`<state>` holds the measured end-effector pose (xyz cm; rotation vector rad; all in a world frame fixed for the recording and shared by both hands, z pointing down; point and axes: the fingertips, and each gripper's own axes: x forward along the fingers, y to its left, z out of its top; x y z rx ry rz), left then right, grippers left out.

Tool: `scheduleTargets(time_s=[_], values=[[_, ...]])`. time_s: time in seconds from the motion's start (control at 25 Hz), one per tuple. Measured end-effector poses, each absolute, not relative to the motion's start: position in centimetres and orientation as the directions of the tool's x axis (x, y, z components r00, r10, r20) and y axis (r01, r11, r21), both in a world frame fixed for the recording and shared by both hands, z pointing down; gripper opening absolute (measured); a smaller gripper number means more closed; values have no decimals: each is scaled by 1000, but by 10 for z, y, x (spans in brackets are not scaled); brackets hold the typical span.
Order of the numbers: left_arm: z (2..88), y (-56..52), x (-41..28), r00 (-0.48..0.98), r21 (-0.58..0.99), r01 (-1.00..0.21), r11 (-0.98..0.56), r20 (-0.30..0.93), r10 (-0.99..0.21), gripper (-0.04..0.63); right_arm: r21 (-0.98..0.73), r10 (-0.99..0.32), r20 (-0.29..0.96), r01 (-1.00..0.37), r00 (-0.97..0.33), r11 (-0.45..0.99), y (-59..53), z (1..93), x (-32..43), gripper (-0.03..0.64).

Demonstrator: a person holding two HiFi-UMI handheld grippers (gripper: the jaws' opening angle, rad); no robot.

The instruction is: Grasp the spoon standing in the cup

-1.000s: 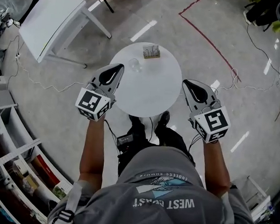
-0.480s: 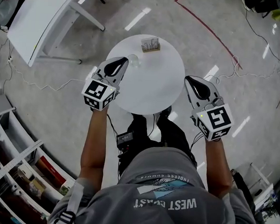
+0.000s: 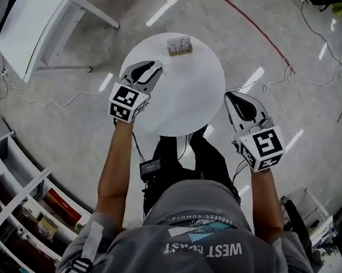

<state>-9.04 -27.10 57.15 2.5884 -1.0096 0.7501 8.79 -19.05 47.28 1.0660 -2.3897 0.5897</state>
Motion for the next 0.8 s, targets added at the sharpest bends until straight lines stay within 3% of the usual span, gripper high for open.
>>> scheduleTargets(time_s=[0.8], values=[[644,-281,-88,556,42,-670,-742,690,-463,89,-227,-530,627,-784,-571,577,-169,508,91,3]])
